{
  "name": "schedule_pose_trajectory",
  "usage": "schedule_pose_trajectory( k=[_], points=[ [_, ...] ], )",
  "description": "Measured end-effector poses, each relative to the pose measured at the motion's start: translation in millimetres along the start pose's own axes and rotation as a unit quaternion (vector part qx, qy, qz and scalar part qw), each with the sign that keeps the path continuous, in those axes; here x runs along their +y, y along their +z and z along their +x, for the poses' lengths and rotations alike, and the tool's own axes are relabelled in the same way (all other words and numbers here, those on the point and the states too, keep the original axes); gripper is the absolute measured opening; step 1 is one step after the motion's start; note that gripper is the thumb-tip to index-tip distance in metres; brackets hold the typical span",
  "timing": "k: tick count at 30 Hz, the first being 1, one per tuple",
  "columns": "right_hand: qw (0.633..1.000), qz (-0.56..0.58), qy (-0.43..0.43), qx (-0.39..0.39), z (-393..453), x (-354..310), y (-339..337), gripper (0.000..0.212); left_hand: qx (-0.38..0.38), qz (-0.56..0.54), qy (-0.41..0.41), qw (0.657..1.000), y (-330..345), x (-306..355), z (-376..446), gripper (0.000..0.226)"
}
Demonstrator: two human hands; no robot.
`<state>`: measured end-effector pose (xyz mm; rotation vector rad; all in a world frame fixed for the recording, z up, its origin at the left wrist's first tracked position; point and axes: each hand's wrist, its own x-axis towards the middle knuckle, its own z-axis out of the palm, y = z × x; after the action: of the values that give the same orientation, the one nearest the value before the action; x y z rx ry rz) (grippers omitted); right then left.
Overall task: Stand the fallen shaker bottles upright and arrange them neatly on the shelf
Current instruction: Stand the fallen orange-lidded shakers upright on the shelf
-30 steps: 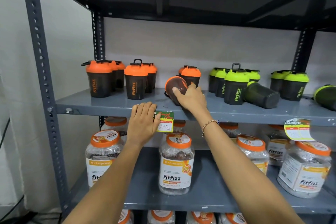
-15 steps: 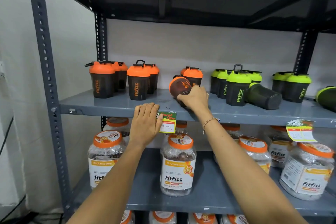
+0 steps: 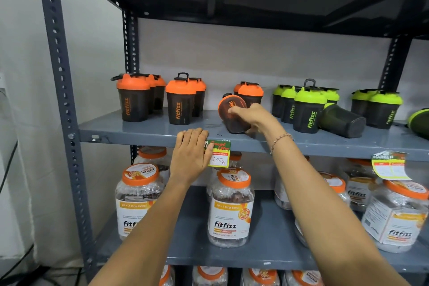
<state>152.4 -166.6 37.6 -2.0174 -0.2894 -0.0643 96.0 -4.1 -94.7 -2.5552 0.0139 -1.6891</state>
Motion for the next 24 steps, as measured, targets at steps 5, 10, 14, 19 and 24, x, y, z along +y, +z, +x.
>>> schedule_pose_trajectory(
  k=[5,10,14,19,24],
  points=[
    [0.887,0.436,0.083,-0.131,-8.5,-1.0,-16.0,0.051,0.011,0.003,0.005,1.0,2.7,-1.5,0.7,0.038],
    [0.824,0.534,0.019,-0.189,-6.5,0.2,-9.7,0.056,0.002,0.009,0.005,1.0,4.8,-2.4,-0.1,0.041],
    [0.875,0.453,0.012,-0.172,1.4,7.6,-1.4,0.037,0.009,0.008,0.006,1.0,5.3,-2.2,0.0,0.04],
    [0.964,0.237,-0.044,-0.113,25.3,22.1,5.3,0.048,0.016,0.002,0.01,1.0,6.2,-3.4,0.0,0.038],
    [0.996,0.058,-0.059,-0.036,46.2,29.2,8.5,0.066,0.026,0.001,0.01,1.0,7.9,-3.8,0.1,0.037]
  ],
)
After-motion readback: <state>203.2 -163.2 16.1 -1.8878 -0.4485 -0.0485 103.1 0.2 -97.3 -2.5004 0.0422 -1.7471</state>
